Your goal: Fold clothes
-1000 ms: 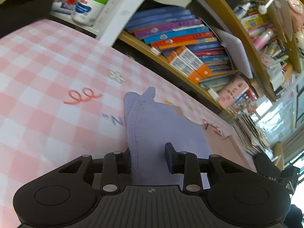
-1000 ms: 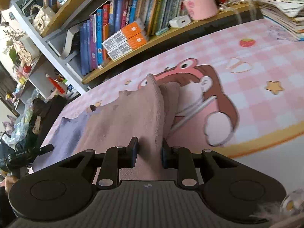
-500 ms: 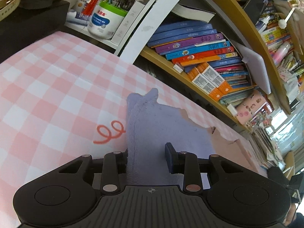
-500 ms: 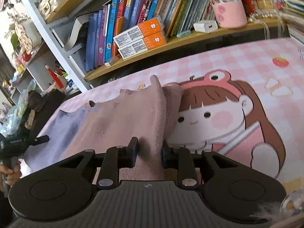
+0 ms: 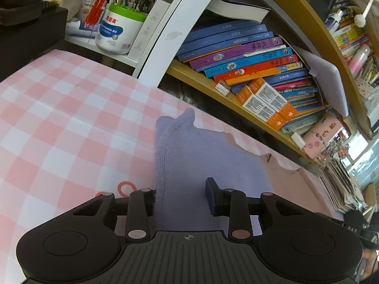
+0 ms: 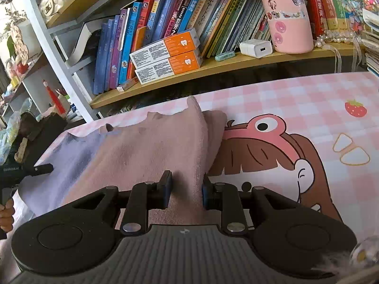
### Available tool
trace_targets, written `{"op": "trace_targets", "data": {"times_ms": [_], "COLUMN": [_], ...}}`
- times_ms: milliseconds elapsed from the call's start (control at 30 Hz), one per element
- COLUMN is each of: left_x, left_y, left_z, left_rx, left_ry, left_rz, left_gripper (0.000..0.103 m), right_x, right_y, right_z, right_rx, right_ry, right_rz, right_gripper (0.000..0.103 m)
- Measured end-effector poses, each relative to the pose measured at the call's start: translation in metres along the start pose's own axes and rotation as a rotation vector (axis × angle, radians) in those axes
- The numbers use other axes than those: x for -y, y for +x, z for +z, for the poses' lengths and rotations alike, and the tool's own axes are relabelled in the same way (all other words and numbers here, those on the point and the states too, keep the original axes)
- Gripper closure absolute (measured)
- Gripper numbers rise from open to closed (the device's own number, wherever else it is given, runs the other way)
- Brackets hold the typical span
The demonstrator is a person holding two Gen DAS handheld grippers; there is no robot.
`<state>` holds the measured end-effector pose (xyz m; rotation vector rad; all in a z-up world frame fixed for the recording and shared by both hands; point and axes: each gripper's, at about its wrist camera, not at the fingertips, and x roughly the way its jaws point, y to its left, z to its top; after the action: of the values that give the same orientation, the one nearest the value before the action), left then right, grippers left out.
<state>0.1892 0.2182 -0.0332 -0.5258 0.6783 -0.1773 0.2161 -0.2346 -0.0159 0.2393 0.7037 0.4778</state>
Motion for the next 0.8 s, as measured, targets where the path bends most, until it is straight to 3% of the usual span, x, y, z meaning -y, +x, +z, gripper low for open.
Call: {"op": "trace_targets", "data": {"times_ms": [67, 167, 267, 367, 467, 633, 800], "left_x": [-0.001, 0.002, 0.013, 0.025, 0.037, 0.052, 0.06], "left_y": [-0.001, -0.021, -0.054, -0.086, -0.112, -0.142, -0.14], "left_z": [0.001, 0.002, 0.0, -0.011, -0.027, -0.055, -0.071], "left_rx": [0.003, 0.072, 0.138, 0.167, 0.186, 0.226, 0.177], "left_ry": [-0.013, -0.018, 0.042, 0.103, 0.132, 0.075, -0.005], "left_rz": [0.005, 0.092, 0.155, 0.191, 0.212, 0.19, 0.218], "left_gripper": [0.068, 0.068, 0.066, 0.058, 0.043, 0.025, 0.021], "right_x": [0.0, 0.001, 0.0, -0.004, -0.008, -0.015, -0.022], "right_y": [-0.002, -0.009, -0.027, -0.048, -0.067, -0.088, -0.097], "right_z": [0.0, 0.0, -0.006, -0.016, -0.026, -0.044, -0.058], "right_rx": [0.002, 0.012, 0.038, 0.072, 0.102, 0.115, 0.109], "right_ry": [-0.01, -0.036, -0.109, -0.203, -0.28, -0.372, -0.47], "right_rz": [-0.003, -0.022, -0.052, -0.066, -0.063, -0.01, 0.028], "right_gripper": [0.077, 0.066, 0.061, 0.058, 0.054, 0.045, 0.035]}}
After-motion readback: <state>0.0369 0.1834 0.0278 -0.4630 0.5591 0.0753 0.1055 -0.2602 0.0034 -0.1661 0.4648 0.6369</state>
